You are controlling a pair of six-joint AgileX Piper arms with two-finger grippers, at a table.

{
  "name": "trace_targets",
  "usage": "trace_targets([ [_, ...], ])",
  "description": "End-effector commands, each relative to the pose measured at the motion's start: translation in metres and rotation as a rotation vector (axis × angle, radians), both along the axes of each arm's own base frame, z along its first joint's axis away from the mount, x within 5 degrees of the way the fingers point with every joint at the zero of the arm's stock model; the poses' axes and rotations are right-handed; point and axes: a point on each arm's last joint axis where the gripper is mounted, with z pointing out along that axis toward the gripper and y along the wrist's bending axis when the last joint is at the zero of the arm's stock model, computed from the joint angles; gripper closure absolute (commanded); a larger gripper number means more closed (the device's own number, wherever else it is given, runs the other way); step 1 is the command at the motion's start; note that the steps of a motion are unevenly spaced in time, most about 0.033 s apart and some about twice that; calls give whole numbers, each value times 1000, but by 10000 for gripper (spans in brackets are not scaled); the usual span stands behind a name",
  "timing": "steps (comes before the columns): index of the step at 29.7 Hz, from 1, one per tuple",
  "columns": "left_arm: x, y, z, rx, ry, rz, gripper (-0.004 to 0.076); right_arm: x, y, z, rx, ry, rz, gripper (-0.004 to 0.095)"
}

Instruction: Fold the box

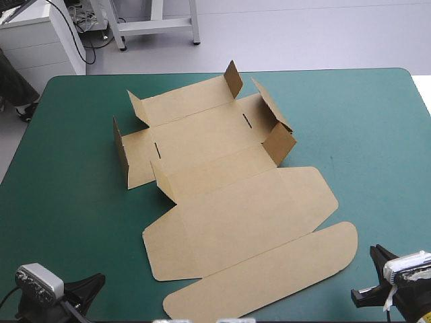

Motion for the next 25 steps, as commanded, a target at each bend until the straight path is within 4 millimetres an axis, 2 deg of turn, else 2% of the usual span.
trace_targets([
  [1, 2, -2, 14, -59, -58, 0, 731, 2, 2, 12, 2, -76, 27, 743],
  [6, 2, -2, 14, -59, -58, 0, 731, 1, 5, 12, 5, -76, 62, 390],
  [9, 2, -2, 14, -59, -58, 0, 731, 1, 5, 12, 5, -76, 62, 236],
  [19, 2, -2, 14, -59, -58, 0, 731, 2, 6, 15, 60, -74, 49, 221],
  [22, 2, -2, 14, -59, -58, 0, 731, 5, 7, 21, 55, -35, 50, 221],
  [25, 2, -2, 14, -59, -58, 0, 731, 13, 9, 38, 57, -7, 48, 221],
])
